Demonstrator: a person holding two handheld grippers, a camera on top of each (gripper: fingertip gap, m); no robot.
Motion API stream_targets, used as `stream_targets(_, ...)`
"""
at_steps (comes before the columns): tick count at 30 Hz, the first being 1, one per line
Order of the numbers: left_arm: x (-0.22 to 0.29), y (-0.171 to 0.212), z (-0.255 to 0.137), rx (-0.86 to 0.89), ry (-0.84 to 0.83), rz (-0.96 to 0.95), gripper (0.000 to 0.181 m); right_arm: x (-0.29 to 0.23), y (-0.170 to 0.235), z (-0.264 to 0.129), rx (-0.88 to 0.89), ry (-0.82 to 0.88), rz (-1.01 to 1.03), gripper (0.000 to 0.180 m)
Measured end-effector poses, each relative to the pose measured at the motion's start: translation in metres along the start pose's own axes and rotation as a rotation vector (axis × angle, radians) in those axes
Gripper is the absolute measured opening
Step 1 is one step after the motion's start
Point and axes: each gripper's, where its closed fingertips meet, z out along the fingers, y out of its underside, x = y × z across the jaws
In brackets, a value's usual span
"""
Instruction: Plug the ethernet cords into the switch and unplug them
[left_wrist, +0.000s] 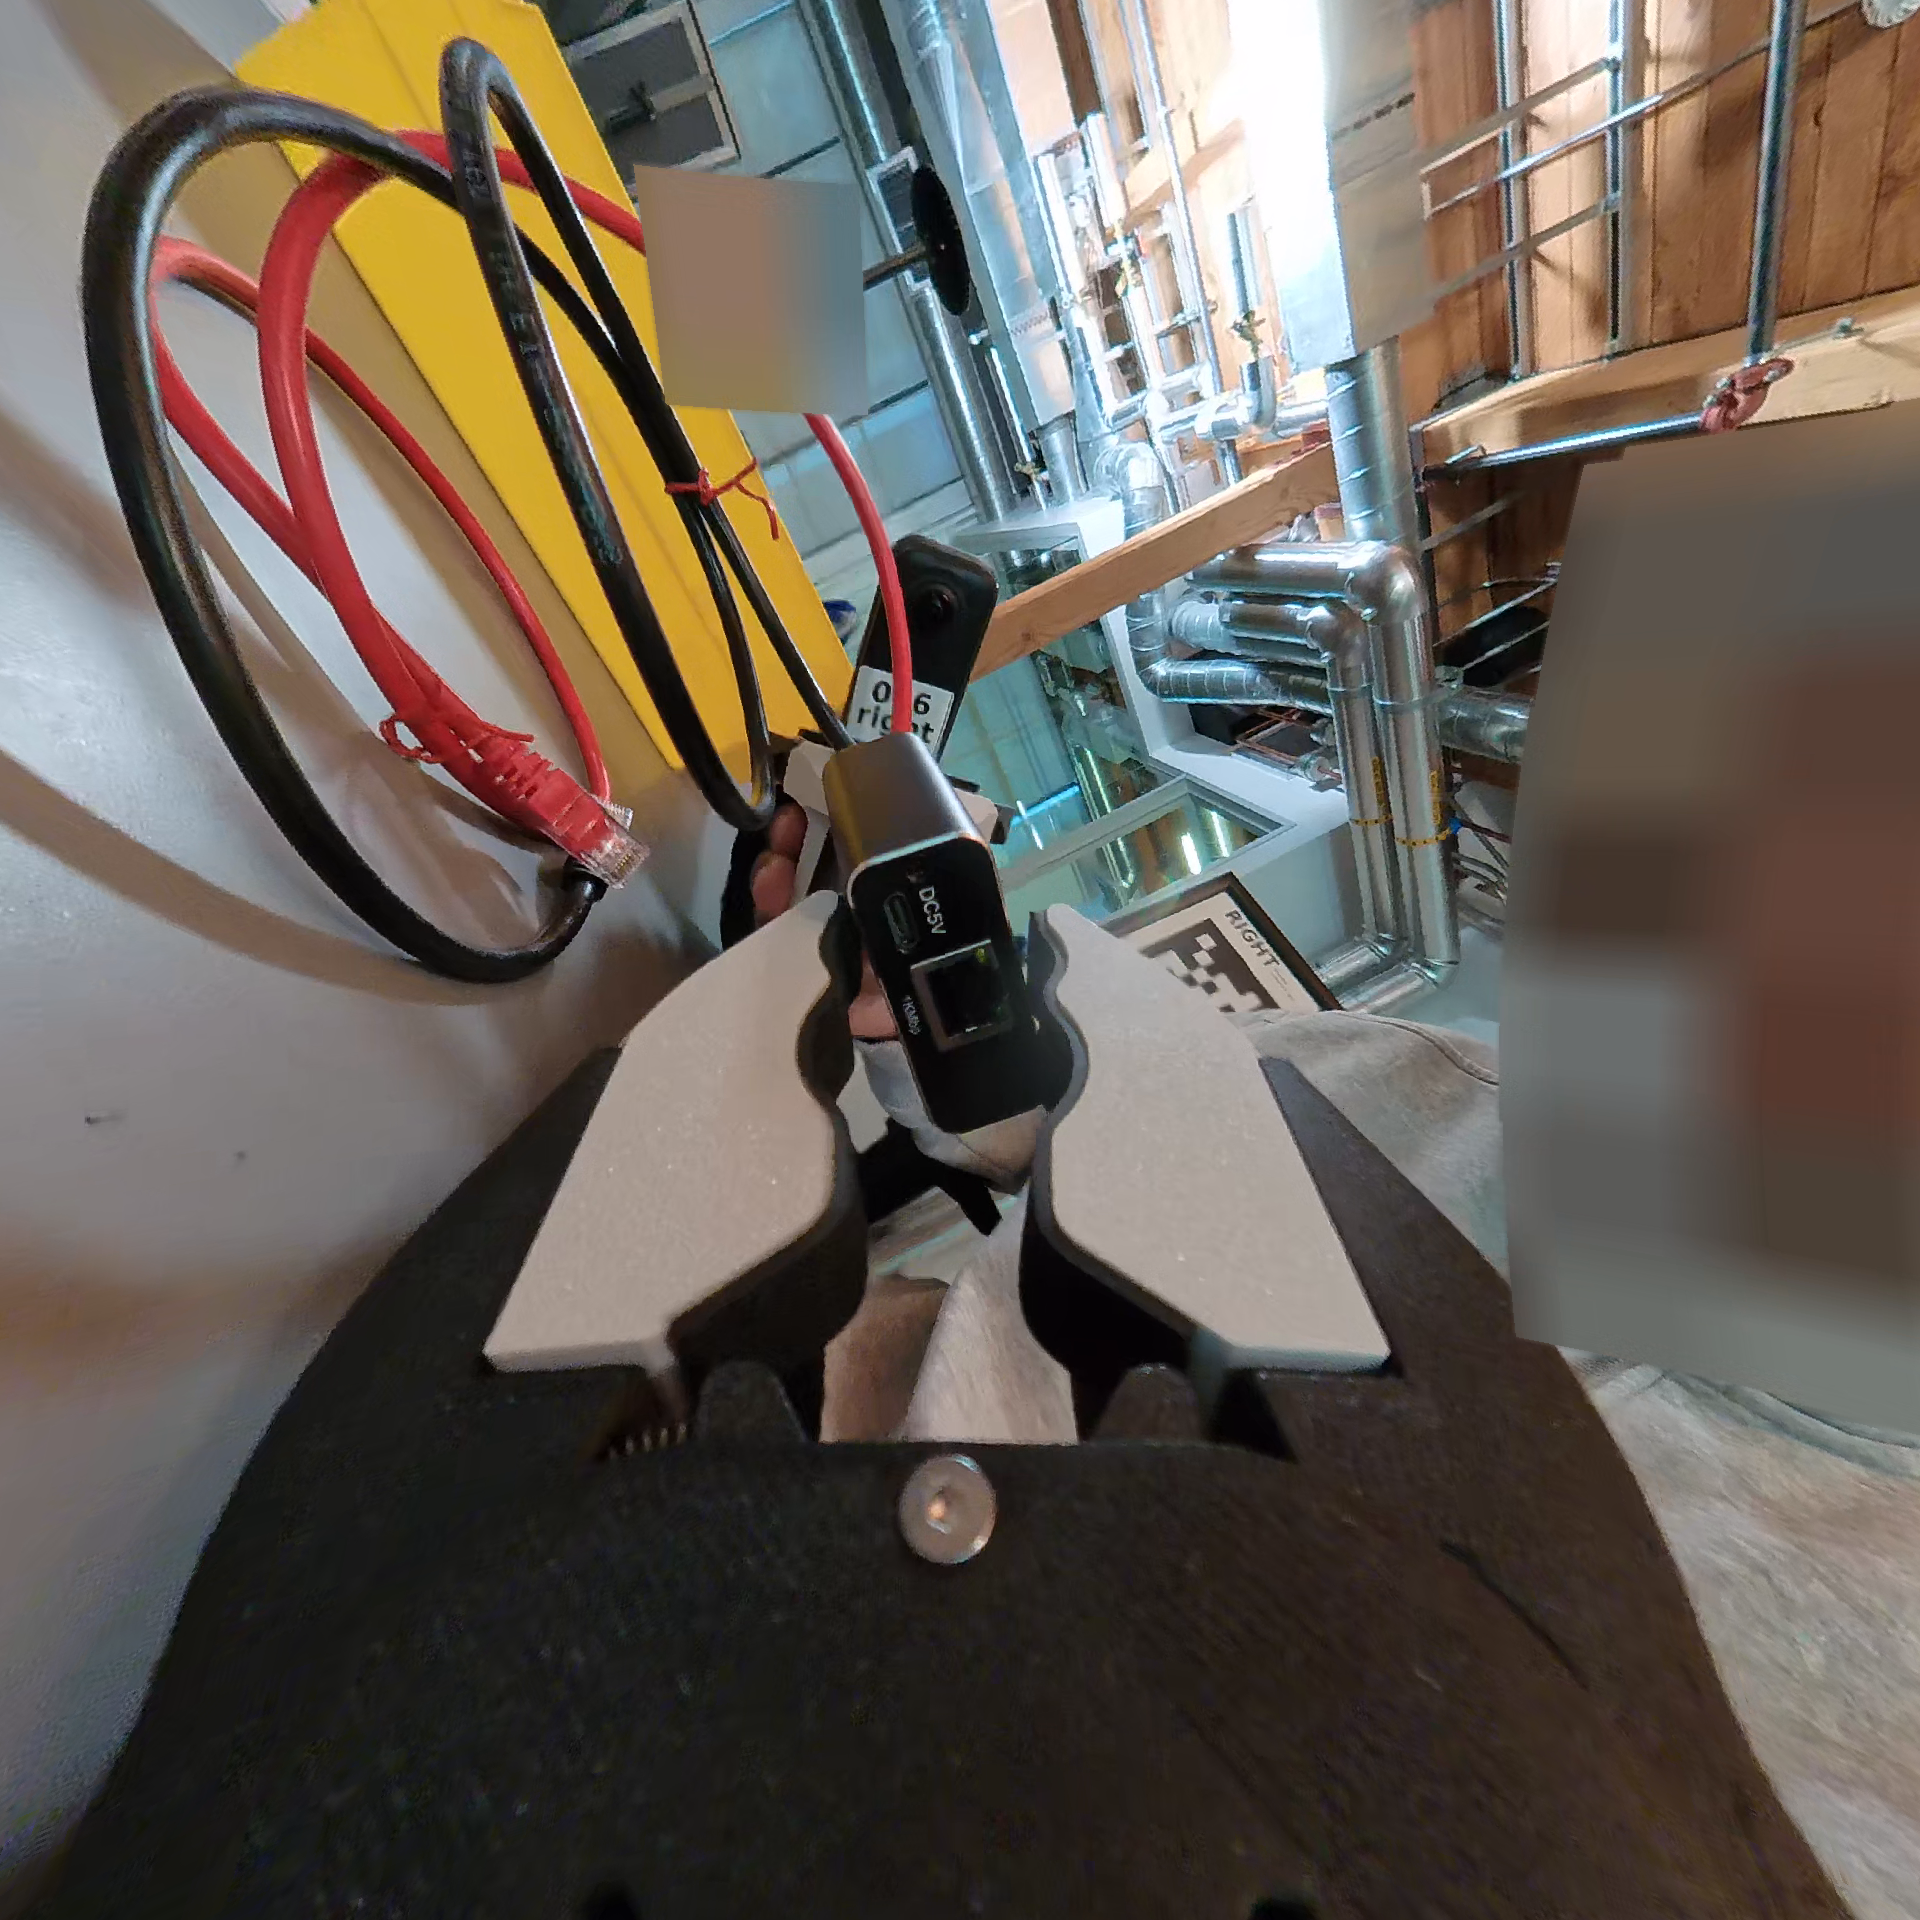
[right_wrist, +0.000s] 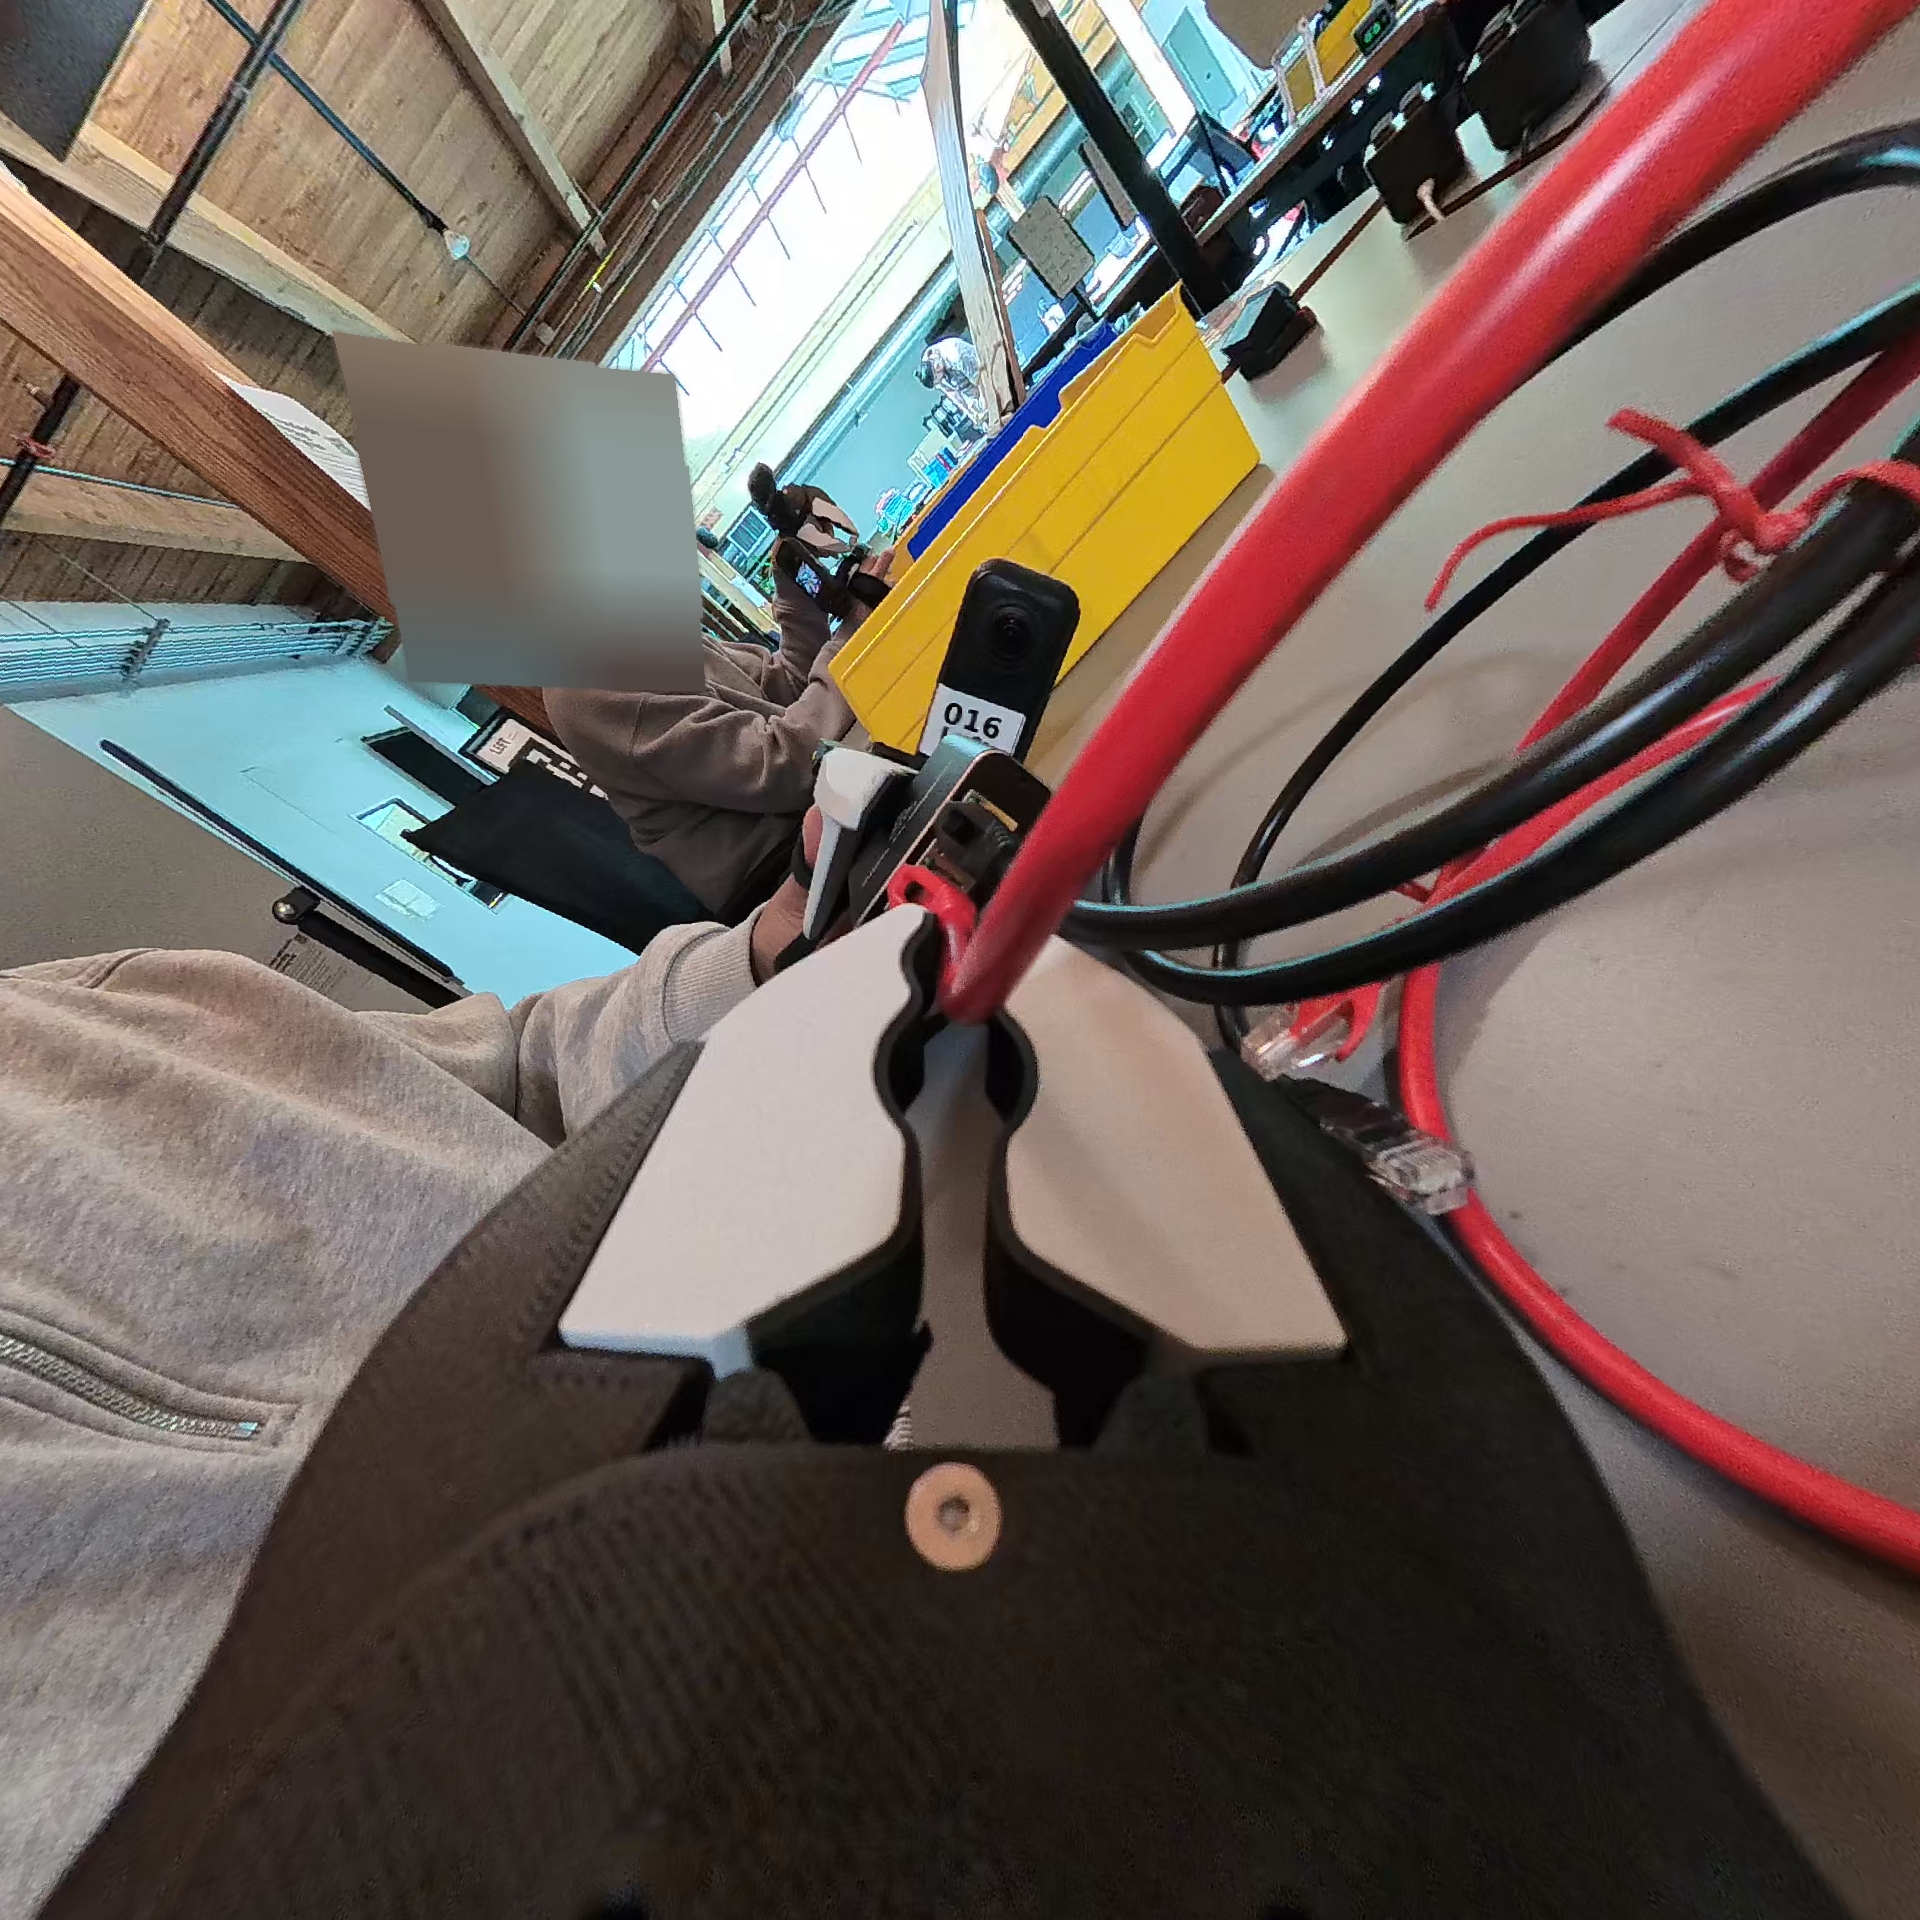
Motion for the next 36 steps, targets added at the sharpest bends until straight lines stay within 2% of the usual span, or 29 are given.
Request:
stream_targets(1, 0.0, -0.003, -0.001, 0.029, -0.012, 0.026, 0.029, 0.001, 0.0, 0.0, 0.0, 0.002, 0.004, 0.006)
stream_targets(7, 0.005, -0.032, -0.024, 0.243, 0.03, 0.005, 0.025, 0.002, -0.005, -0.001, 0.042, 0.013, 0.014, 0.025)
stream_targets(14, 0.006, -0.027, -0.016, 0.26, -0.027, 0.097, 0.025, -0.005, 0.011, 0.016, -0.02, -0.015, 0.075, 0.031)
stream_targets(21, 0.005, 0.001, 0.011, 0.161, -0.065, 0.144, 0.026, -0.007, -0.002, 0.014, 0.076, 0.032, 0.015, 0.029)
stream_targets(24, 0.005, 0.013, 0.022, 0.102, -0.089, 0.176, 0.026, -0.007, -0.007, 0.008, 0.103, 0.016, 0.04, 0.021)
stream_targets(28, 0.007, 0.017, 0.025, 0.066, -0.036, 0.117, 0.027, -0.01, -0.008, 0.003, 0.084, -0.037, 0.086, 0.018)
stream_targets(33, 0.007, 0.019, 0.018, -0.023, -0.086, 0.156, 0.038, -0.017, 0.001, -0.001, -0.031, -0.094, 0.048, 0.016)
stream_targets(36, 0.002, 0.044, 0.019, -0.244, -0.137, 0.175, 0.035, -0.022, 0.018, -0.002, -0.184, -0.14, -0.027, 0.016)
